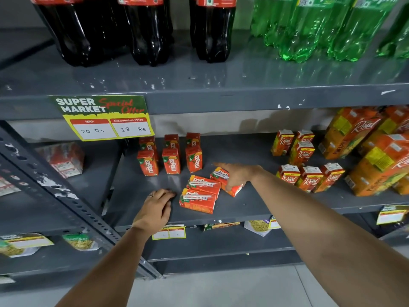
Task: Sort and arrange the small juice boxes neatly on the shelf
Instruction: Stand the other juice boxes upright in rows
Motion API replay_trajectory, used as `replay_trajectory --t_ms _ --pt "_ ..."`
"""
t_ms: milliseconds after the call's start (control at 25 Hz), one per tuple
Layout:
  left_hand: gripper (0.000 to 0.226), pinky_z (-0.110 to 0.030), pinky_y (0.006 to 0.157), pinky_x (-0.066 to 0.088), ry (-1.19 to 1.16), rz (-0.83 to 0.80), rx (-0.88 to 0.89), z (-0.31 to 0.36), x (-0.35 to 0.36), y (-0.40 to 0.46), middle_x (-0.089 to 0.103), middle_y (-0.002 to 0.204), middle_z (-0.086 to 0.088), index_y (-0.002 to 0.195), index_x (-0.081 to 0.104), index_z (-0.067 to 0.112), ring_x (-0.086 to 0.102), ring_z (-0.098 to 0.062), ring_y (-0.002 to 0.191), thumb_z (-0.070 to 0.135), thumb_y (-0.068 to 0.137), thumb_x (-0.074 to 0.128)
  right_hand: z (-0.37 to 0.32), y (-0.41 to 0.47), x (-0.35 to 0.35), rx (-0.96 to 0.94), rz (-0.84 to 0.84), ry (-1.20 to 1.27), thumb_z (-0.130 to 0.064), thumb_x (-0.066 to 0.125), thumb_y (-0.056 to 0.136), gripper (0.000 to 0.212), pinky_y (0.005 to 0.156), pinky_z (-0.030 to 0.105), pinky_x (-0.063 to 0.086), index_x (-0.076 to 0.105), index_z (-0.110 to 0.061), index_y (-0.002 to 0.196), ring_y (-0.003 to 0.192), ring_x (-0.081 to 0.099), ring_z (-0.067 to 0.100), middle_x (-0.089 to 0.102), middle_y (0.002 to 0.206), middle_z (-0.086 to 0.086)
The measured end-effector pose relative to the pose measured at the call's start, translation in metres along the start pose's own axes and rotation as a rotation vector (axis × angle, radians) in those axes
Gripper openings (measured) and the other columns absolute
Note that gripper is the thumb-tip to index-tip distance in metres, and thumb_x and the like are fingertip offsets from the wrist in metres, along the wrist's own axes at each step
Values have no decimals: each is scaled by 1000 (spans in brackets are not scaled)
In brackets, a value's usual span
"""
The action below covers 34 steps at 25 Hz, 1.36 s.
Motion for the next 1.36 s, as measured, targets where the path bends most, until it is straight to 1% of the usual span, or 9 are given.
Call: replay_trajectory --t_ms 80,200,320,440,600,680,1000,1160,1360 --pt "53 -39 98 44 -6 11 3 -1 0 0 58 121 -2 123 60 13 50 -24 108 37 89 27 3 -2 2 0 76 30 -26 82 73 97 91 38 53 23 -35 150 121 55 27 48 143 6" --pt "52 -39 98 43 -19 21 -5 0 -1 -1 60 120 -3 121 61 12 51 -25 109 37 89 28 7 -14 13 12 351 245 -26 88 66 91 81 37 57 31 -27 136 110 62 26 55 128 8" --pt "52 -39 97 44 -22 26 -6 0 -1 -2 61 119 -3 120 62 11 52 -26 108 36 89 29 4 -31 27 21 688 413 -26 91 64 82 81 37 59 32 -26 122 107 61 21 49 121 3" --pt "53 -38 98 42 -37 16 -8 2 -3 -3 60 120 -4 121 62 11 51 -26 109 37 89 29 -1 -43 42 8 818 434 -26 90 68 76 81 34 58 33 -22 119 114 57 19 43 124 1" --pt "52 -38 97 42 -57 20 -8 1 -3 -3 61 120 -5 120 62 10 51 -26 110 36 89 30 3 -53 54 6 784 414 -25 89 68 83 89 33 53 32 -21 129 122 52 19 44 133 1" --pt "52 -39 97 43 -61 19 -14 1 -2 -3 61 120 -5 120 63 10 53 -27 110 36 88 31 6 -59 49 24 734 364 -22 88 69 78 87 36 56 33 -26 122 115 58 22 51 126 1" --pt "41 -39 100 40 -69 17 -31 -1 1 -3 59 123 -3 122 61 12 50 -26 114 26 89 41 10 -68 4 -107 340 245 -1 74 79 59 79 32 59 46 -40 112 108 57 16 52 122 -4" --pt "41 -37 99 40 -72 23 -29 -1 1 -4 59 123 -1 122 61 13 49 -25 113 26 89 41 12 -66 -8 -102 354 189 -4 65 89 42 86 34 57 58 -39 112 117 53 16 55 128 -5" --pt "43 -39 99 43 -88 21 -32 -1 -1 -4 59 123 -1 122 62 14 51 -26 112 30 90 38 10 -62 -10 -58 356 75 -12 71 86 49 89 31 48 51 -31 127 127 48 23 49 136 0"
Point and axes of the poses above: each hand's wrist, its own y-axis towards the middle knuckle, its own x-axis out of the palm, z = x × y, the point moved 2 cm from there along y, towards the middle knuckle
